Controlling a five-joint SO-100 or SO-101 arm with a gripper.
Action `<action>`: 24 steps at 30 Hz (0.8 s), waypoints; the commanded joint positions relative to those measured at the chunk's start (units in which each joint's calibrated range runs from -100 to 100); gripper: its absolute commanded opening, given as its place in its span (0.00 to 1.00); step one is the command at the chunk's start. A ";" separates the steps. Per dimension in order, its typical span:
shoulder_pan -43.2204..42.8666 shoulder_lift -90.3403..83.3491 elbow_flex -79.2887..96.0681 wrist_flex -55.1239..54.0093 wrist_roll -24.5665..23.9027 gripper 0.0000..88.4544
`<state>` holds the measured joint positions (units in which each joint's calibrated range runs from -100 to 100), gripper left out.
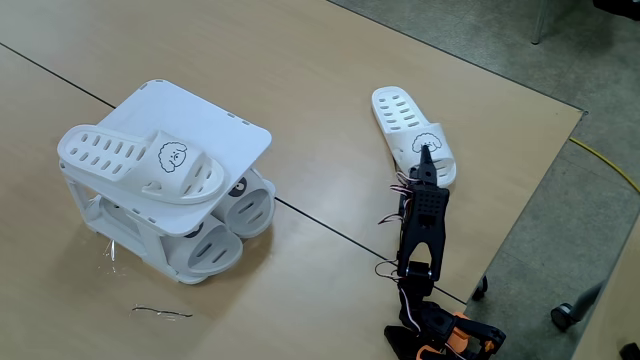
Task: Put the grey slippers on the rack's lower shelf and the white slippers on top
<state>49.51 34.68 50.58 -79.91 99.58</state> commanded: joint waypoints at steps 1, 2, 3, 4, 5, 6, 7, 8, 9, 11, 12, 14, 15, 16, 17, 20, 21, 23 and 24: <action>0.49 -0.48 -3.00 0.36 0.42 0.37; 0.49 -0.31 -4.80 2.00 0.42 0.37; 0.49 0.78 -7.42 3.81 0.42 0.37; 0.24 2.64 -11.48 5.02 0.42 0.37; -0.01 4.91 -16.44 6.14 0.42 0.37; -0.09 7.09 -21.58 7.87 0.42 0.37; -0.09 9.20 -26.36 10.20 0.42 0.37; -0.09 11.22 -30.51 12.79 0.42 0.37; -0.09 12.98 -34.21 15.03 0.42 0.37; -0.09 16.27 -41.79 19.17 0.42 0.36; -0.09 17.19 -44.49 20.55 0.42 0.32; -0.17 17.44 -47.29 24.35 0.42 0.08; -0.17 17.28 -48.10 25.73 0.42 0.00; -0.17 16.69 -49.10 25.99 0.42 0.03; -0.17 15.17 -49.55 26.25 0.42 0.01; -0.25 4.32 -49.82 35.05 0.42 0.01; -0.25 -0.23 -50.00 39.62 0.42 0.01; -0.25 -9.90 -50.18 49.46 0.42 0.01; -0.34 -14.70 -50.18 53.94 0.42 0.01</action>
<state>49.51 43.84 5.03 -38.97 99.58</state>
